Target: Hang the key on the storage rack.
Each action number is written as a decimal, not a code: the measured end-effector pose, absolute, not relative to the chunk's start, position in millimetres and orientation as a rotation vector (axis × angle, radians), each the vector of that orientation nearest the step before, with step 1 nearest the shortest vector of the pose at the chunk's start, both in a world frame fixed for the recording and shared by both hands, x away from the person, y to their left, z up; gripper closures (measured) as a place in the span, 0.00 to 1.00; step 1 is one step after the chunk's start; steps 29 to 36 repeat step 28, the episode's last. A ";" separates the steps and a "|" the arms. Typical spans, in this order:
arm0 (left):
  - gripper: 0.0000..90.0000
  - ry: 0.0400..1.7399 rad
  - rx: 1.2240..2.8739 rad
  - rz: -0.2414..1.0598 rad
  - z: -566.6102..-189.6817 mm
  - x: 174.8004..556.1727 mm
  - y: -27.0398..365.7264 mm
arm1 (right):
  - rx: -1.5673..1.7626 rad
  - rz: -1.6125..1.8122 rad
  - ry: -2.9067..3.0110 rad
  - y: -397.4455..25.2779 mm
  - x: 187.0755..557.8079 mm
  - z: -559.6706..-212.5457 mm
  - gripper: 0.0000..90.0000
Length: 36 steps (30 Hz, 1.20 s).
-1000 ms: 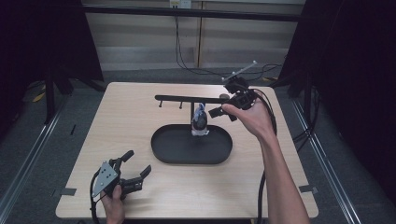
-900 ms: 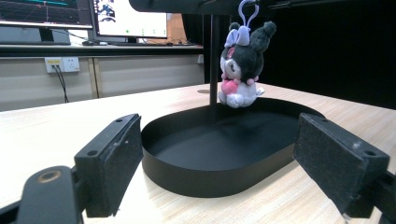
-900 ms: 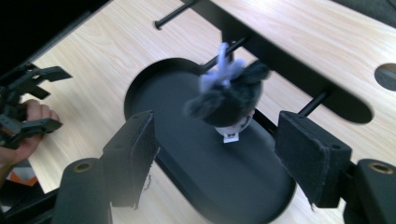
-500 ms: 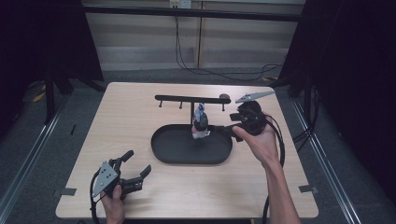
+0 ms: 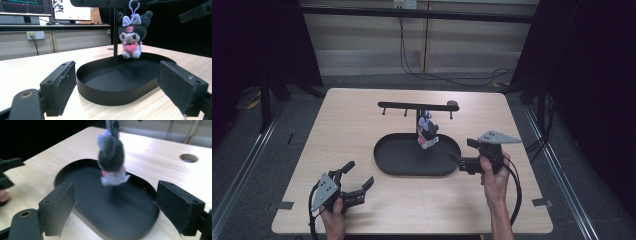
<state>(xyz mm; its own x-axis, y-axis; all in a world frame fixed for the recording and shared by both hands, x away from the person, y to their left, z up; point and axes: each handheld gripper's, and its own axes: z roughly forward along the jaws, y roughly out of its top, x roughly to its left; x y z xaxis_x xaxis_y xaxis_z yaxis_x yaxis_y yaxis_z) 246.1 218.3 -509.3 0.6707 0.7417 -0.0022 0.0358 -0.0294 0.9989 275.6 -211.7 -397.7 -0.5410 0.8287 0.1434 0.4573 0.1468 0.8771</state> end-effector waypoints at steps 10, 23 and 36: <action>0.17 0.675 1.510 0.646 -509.3 245.6 218.1 | 1.224 1.322 1.826 -220.7 246.4 -455.1 0.19; 0.17 0.666 1.511 0.635 -509.4 245.4 218.0 | 1.113 1.392 1.604 -211.4 221.8 -507.0 0.16; 0.17 0.670 1.509 0.630 -509.6 245.2 218.1 | 1.000 1.459 1.484 -213.3 207.3 -511.3 0.16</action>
